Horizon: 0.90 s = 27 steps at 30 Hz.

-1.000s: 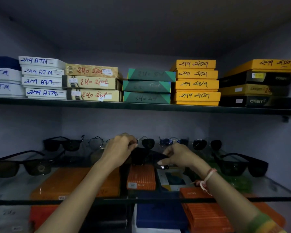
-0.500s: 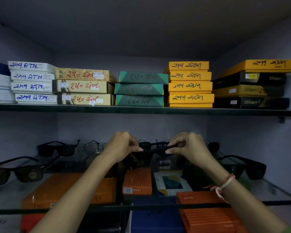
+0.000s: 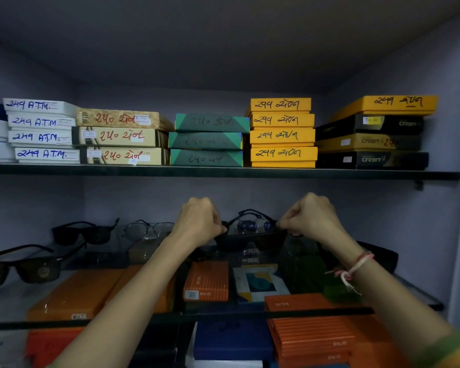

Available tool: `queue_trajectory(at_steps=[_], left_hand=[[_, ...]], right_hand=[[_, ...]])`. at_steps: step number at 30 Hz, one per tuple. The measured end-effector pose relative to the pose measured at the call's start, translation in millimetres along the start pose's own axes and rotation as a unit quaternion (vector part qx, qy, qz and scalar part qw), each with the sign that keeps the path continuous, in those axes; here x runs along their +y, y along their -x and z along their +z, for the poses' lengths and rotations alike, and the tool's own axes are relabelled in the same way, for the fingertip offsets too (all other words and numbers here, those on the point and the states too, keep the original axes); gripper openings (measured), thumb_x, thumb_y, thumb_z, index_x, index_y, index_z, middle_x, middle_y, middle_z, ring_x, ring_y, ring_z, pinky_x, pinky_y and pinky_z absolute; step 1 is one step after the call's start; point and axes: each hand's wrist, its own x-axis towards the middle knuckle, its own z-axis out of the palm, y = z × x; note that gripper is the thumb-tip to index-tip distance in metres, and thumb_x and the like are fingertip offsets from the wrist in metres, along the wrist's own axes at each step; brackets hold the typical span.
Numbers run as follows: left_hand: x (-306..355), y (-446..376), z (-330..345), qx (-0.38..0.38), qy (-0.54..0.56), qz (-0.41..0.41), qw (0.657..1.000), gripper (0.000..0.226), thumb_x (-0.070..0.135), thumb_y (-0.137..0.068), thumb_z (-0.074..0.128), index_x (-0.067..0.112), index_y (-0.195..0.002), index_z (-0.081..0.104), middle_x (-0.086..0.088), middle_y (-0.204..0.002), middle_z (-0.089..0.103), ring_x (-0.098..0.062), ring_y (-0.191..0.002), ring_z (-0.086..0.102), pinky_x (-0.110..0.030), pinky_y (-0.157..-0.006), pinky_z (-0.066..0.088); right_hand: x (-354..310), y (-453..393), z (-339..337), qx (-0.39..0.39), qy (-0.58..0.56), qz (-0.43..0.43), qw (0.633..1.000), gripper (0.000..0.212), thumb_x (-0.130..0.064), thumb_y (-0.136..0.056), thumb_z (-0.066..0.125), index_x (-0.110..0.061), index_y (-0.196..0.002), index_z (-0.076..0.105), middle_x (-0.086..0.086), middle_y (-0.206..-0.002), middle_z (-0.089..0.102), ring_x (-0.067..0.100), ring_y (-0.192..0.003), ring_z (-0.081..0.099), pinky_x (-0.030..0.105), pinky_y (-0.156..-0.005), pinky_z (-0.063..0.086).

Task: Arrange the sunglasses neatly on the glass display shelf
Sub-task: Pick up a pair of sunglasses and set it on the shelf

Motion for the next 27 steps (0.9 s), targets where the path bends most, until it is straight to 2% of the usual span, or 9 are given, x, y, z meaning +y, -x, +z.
queue_trajectory(at_steps=[3, 5, 7, 9, 12, 16, 20, 24, 27], left_hand=[[8, -3, 6, -0.023, 0.017, -0.054, 0.998, 0.017, 0.018, -0.080, 0.078, 0.002, -0.084, 0.082, -0.016, -0.086, 0.079, -0.030, -0.079, 0.075, -0.040, -0.078, 0.064], [13, -5, 11, -0.046, 0.019, -0.078, 0.996, 0.017, 0.018, -0.080, 0.075, 0.001, -0.080, 0.079, -0.016, -0.086, 0.080, -0.029, -0.075, 0.076, -0.042, -0.079, 0.064], [18, -6, 16, -0.068, 0.031, -0.097, 0.992, 0.014, 0.018, -0.080, 0.073, 0.005, -0.079, 0.078, -0.015, -0.084, 0.080, -0.023, -0.061, 0.071, -0.037, -0.077, 0.064], [22, -8, 21, -0.091, 0.043, -0.117, 0.988, 0.018, 0.018, -0.078, 0.075, 0.002, -0.082, 0.080, -0.009, -0.074, 0.078, -0.014, -0.047, 0.062, -0.029, -0.066, 0.061], [26, -9, 28, -0.116, 0.053, -0.137, 0.982, 0.019, 0.019, -0.077, 0.077, 0.003, -0.086, 0.081, -0.004, -0.073, 0.077, -0.011, -0.049, 0.061, -0.028, -0.070, 0.061], [30, -8, 34, -0.136, 0.043, -0.139, 0.980, 0.016, 0.020, -0.078, 0.076, 0.005, -0.084, 0.079, -0.006, -0.084, 0.081, -0.011, -0.055, 0.062, -0.029, -0.076, 0.062], [26, -7, 27, -0.155, 0.044, -0.150, 0.976, 0.022, 0.030, -0.081, 0.076, 0.009, -0.078, 0.078, -0.002, -0.085, 0.082, -0.006, -0.047, 0.057, -0.021, -0.060, 0.054], [5, 1, 6, -0.132, 0.068, -0.174, 0.973, 0.036, 0.039, -0.079, 0.078, 0.006, -0.094, 0.081, -0.005, -0.093, 0.081, -0.016, -0.074, 0.069, -0.032, -0.085, 0.062], [-19, 8, -13, -0.078, 0.004, -0.179, 0.981, 0.037, 0.035, -0.078, 0.081, 0.006, -0.101, 0.079, -0.010, -0.108, 0.077, -0.027, -0.099, 0.072, -0.041, -0.093, 0.059]], right_hand=[[6, -1, -2, 0.000, 0.035, 0.024, 0.999, 0.016, -0.028, -0.071, 0.084, -0.013, -0.076, 0.082, 0.001, -0.074, 0.078, 0.016, -0.075, 0.071, 0.025, -0.066, 0.052], [11, 0, -2, -0.013, 0.047, 0.040, 0.998, 0.016, -0.027, -0.073, 0.082, -0.012, -0.079, 0.082, 0.006, -0.082, 0.079, 0.021, -0.084, 0.072, 0.027, -0.068, 0.050], [16, 0, -2, -0.028, 0.056, 0.054, 0.997, 0.017, -0.025, -0.074, 0.082, -0.010, -0.082, 0.082, 0.007, -0.087, 0.080, 0.023, -0.086, 0.072, 0.027, -0.068, 0.051], [21, 1, -1, -0.047, 0.067, 0.066, 0.994, 0.021, -0.023, -0.074, 0.081, -0.005, -0.084, 0.082, 0.008, -0.089, 0.079, 0.023, -0.084, 0.073, 0.031, -0.069, 0.058], [27, 1, 0, -0.068, 0.088, 0.071, 0.991, 0.025, -0.024, -0.073, 0.081, -0.002, -0.084, 0.080, 0.011, -0.088, 0.079, 0.026, -0.081, 0.074, 0.034, -0.069, 0.062], [28, 1, 2, -0.098, 0.114, 0.081, 0.985, 0.029, -0.025, -0.073, 0.081, 0.002, -0.083, 0.076, 0.014, -0.086, 0.076, 0.028, -0.082, 0.073, 0.035, -0.070, 0.062], [20, -1, 2, -0.117, 0.156, 0.073, 0.978, 0.022, -0.025, -0.077, 0.075, -0.007, -0.073, 0.063, 0.013, -0.092, 0.071, 0.030, -0.089, 0.071, 0.034, -0.067, 0.056], [-2, 1, 8, -0.058, 0.168, 0.038, 0.983, 0.029, -0.028, -0.082, 0.073, -0.013, -0.107, 0.075, 0.014, -0.110, 0.073, 0.033, -0.102, 0.068, 0.036, -0.082, 0.058], [-30, 6, 25, -0.026, 0.118, -0.005, 0.993, 0.024, -0.027, -0.085, 0.070, -0.016, -0.104, 0.079, 0.012, -0.106, 0.076, 0.031, -0.100, 0.070, 0.037, -0.084, 0.059]])
